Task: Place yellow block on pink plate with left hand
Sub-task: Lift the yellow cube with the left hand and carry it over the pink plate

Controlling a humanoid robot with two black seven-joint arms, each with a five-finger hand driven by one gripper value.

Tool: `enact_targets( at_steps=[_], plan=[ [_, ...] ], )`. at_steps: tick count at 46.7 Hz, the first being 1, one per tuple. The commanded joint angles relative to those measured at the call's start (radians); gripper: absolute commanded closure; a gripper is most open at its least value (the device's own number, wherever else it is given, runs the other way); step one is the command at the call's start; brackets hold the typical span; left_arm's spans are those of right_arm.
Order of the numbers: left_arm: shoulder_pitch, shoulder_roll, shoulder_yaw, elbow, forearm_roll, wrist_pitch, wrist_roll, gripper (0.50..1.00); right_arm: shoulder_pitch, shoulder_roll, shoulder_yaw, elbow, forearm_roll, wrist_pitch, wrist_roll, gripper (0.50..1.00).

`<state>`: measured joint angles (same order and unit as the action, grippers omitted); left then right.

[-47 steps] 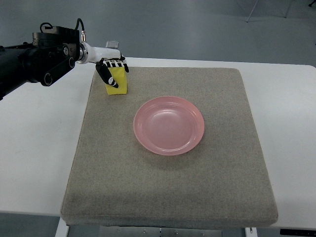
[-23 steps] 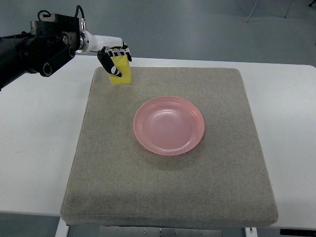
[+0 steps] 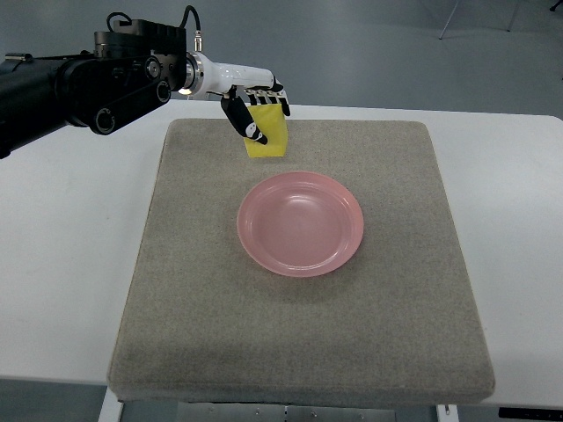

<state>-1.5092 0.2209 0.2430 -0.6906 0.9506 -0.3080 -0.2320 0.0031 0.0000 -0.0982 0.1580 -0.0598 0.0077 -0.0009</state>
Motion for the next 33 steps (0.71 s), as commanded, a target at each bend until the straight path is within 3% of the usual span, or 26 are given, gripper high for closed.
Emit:
enact_targets(
  at_steps=[1,19,33],
  plan=[
    [-0.016,-0.008,-0.001,-0.062,0.005,0.003,0.0,0.754,0.0,0.0,0.0,0.0,0.0,0.0,-0.001,0.576],
    [-0.032,-0.072,0.001,-0.181,0.174,-0.003,0.0,0.748,0.0,0.0,0.0,0.0,0.0,0.0,0.001,0.576],
    [-0.023,-0.078,-0.001,-0.198,0.255,0.001,0.0,0.733,0.0,0.0,0.0,0.0,0.0,0.0,0.001,0.576]
  ],
)
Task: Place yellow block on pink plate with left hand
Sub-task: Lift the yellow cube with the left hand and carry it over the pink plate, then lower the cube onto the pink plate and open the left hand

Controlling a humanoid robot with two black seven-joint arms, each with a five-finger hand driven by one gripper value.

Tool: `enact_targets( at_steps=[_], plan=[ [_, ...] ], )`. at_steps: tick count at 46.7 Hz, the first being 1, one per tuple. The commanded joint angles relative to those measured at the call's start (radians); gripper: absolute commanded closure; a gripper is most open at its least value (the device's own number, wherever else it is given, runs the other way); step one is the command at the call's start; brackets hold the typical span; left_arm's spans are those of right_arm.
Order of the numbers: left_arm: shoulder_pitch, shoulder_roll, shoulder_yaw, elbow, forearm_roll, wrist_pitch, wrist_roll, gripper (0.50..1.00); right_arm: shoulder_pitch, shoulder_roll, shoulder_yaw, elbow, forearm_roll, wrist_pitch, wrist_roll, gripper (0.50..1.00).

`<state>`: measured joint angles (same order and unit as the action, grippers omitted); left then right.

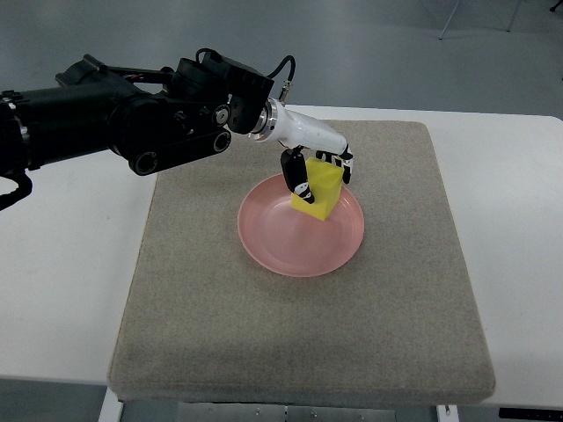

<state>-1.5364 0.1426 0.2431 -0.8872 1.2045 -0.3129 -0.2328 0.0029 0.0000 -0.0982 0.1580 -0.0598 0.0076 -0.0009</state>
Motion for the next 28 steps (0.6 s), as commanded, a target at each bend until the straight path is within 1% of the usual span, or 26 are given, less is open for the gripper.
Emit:
enact_targets(
  at_steps=[1,7,14,18,28],
  plan=[
    [0.005,0.002,-0.002,-0.001,0.0,0.008,0.001,0.733,0.0,0.0,0.0,0.0,0.0,0.0,0.001,0.576],
    [0.025,0.0,-0.002,-0.001,0.001,0.012,0.001,0.733,0.0,0.0,0.0,0.0,0.0,0.0,-0.001,0.576],
    [0.039,-0.003,-0.001,0.002,0.004,0.078,0.003,0.733,0.0,0.0,0.0,0.0,0.0,0.0,0.001,0.576],
    [0.045,-0.009,-0.001,0.002,0.004,0.097,0.001,0.733,0.0,0.0,0.0,0.0,0.0,0.0,-0.001,0.576],
    [0.047,-0.011,-0.001,-0.001,0.006,0.103,0.001,0.731,0.0,0.0,0.0,0.0,0.0,0.0,0.001,0.576]
  ],
)
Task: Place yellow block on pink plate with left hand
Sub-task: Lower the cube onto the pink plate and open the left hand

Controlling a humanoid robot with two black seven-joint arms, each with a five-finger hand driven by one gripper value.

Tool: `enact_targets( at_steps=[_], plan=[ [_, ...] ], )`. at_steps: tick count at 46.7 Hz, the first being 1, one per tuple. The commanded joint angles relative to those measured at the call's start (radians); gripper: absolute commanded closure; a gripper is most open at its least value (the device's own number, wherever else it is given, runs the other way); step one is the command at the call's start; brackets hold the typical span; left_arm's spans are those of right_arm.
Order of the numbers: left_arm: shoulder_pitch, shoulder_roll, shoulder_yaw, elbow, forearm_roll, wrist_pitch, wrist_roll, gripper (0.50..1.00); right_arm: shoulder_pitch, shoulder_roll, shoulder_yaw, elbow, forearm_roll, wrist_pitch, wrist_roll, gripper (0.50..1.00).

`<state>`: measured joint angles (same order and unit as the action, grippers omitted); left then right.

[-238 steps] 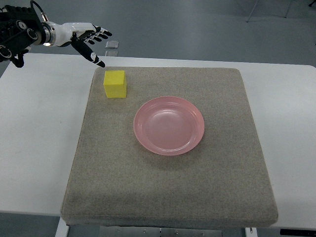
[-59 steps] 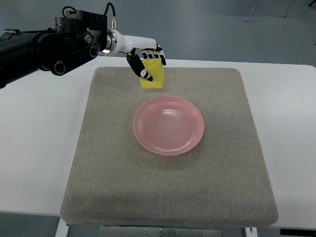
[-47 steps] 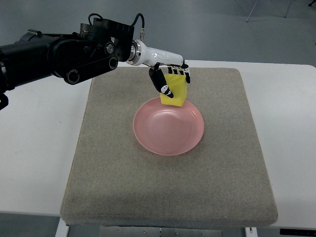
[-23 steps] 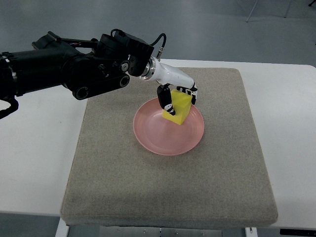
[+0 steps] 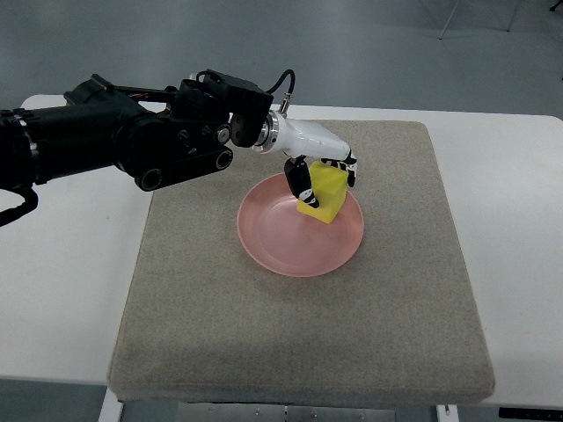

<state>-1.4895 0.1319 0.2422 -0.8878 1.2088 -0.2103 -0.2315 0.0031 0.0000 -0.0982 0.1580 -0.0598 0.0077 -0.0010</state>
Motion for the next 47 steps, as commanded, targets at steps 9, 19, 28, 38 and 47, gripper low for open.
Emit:
enact_targets(
  at_steps=[9,19,28,38,47],
  plan=[
    [0.005,0.0,0.002,-0.002,0.0,-0.003,-0.002,0.647,0.0,0.0,0.0,0.002,0.0,0.0,-0.001,0.576],
    [0.005,0.005,0.005,-0.026,0.0,-0.011,-0.002,0.574,0.0,0.0,0.0,0.0,0.0,0.0,0.001,0.576],
    [0.0,0.006,0.002,-0.028,-0.005,-0.012,-0.002,0.54,0.0,0.0,0.0,0.0,0.0,0.0,0.001,0.576],
    [-0.014,0.017,-0.001,-0.028,-0.012,-0.014,-0.003,0.538,0.0,0.0,0.0,0.0,0.0,0.0,0.001,0.576],
    [-0.024,0.047,-0.006,-0.026,-0.017,-0.014,-0.005,0.536,0.0,0.0,0.0,0.0,0.0,0.0,-0.001,0.576]
  ],
)
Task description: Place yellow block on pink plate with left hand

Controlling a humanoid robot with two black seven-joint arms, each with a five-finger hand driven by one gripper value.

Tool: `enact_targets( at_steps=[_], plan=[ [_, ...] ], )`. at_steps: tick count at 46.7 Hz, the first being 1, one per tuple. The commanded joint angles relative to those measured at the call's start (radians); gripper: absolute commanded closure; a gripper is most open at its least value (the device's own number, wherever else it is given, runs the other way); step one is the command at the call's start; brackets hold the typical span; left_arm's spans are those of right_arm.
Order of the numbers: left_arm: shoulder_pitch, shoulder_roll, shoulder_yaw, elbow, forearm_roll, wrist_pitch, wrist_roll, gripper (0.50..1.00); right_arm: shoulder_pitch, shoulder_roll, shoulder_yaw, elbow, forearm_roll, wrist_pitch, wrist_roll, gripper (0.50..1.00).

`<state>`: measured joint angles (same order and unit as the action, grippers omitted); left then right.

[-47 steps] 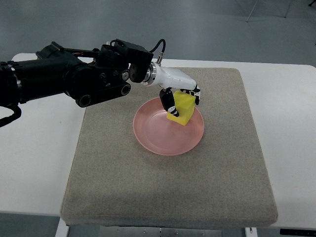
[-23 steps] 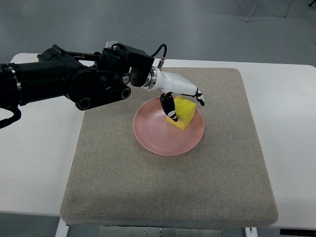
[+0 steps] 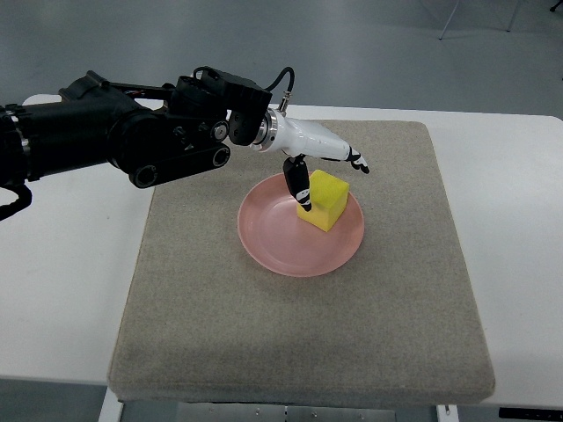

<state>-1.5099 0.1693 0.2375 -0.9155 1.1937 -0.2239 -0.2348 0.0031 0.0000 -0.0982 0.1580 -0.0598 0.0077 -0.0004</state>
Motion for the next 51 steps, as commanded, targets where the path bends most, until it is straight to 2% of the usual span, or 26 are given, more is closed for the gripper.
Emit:
enact_targets(
  at_steps=[1,12,25,47,51],
  plan=[
    [-0.009,0.016,-0.001,0.003,-0.002,0.0,0.0,0.536,0.0,0.0,0.0,0.0,0.0,0.0,-0.001,0.576],
    [-0.012,0.105,-0.024,0.024,-0.006,0.001,0.0,0.536,0.0,0.0,0.0,0.0,0.0,0.0,0.0,0.576],
    [0.013,0.173,-0.079,0.184,-0.009,0.005,0.0,0.531,0.0,0.0,0.0,0.0,0.0,0.0,-0.001,0.576],
    [0.103,0.162,-0.076,0.503,-0.256,0.024,0.002,0.534,0.0,0.0,0.0,0.0,0.0,0.0,0.0,0.576],
    [0.12,0.128,-0.076,0.567,-0.344,0.04,0.003,0.534,0.0,0.0,0.0,0.0,0.0,0.0,0.0,0.576]
  ],
)
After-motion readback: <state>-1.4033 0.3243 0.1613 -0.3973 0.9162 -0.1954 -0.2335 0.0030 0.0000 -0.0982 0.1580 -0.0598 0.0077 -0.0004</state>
